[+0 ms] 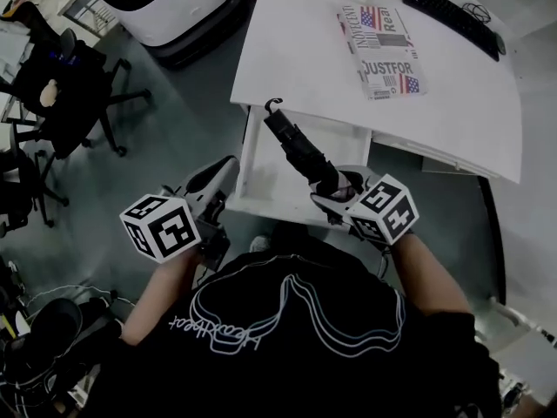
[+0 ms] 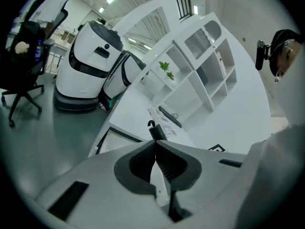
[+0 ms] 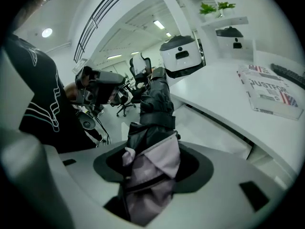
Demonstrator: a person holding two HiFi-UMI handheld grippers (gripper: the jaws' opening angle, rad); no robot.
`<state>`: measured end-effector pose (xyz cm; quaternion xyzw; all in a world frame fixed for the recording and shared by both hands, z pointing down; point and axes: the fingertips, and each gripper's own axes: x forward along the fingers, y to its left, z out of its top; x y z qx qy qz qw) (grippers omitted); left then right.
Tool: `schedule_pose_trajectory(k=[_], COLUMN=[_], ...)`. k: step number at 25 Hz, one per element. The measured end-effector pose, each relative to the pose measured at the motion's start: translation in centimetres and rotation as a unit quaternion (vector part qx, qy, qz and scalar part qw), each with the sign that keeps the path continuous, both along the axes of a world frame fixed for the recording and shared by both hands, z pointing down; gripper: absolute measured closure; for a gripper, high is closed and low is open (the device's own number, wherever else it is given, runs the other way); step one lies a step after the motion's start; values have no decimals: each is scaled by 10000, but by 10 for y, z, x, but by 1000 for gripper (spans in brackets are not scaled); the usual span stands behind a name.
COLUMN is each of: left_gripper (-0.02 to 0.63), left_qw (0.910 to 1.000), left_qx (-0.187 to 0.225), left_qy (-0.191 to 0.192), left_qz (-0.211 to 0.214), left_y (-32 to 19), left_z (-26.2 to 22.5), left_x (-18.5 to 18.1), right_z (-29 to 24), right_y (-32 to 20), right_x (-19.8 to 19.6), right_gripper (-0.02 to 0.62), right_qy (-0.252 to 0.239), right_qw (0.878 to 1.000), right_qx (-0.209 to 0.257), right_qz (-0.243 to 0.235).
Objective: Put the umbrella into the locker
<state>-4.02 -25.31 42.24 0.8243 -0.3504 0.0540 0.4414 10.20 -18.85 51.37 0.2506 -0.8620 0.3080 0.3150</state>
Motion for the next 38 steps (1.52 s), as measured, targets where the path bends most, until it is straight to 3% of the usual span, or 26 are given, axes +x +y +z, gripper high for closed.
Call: schedule_pose_trajectory(k=[10,28,38], left_gripper=[601,601,601], left_qw=[9986,9963,9953], left_qx=[-188,-364,-468], left_qy=[-66,-13,-114], left_qz=[-497,-773,-836], left_y=[-14,-7,8], left_z=[27,63,71], left_x=[-8,-8,-11], right_z=[72,194,229], right_y=[-12,-28,-27], right_x=[7,15,23], right_gripper=[348,347,338], right_qy=[450,1297,1598], right_qw=[9964,9837,9797], right_qx=[-545,-1249,-1205], right_qz=[-462,-12,131])
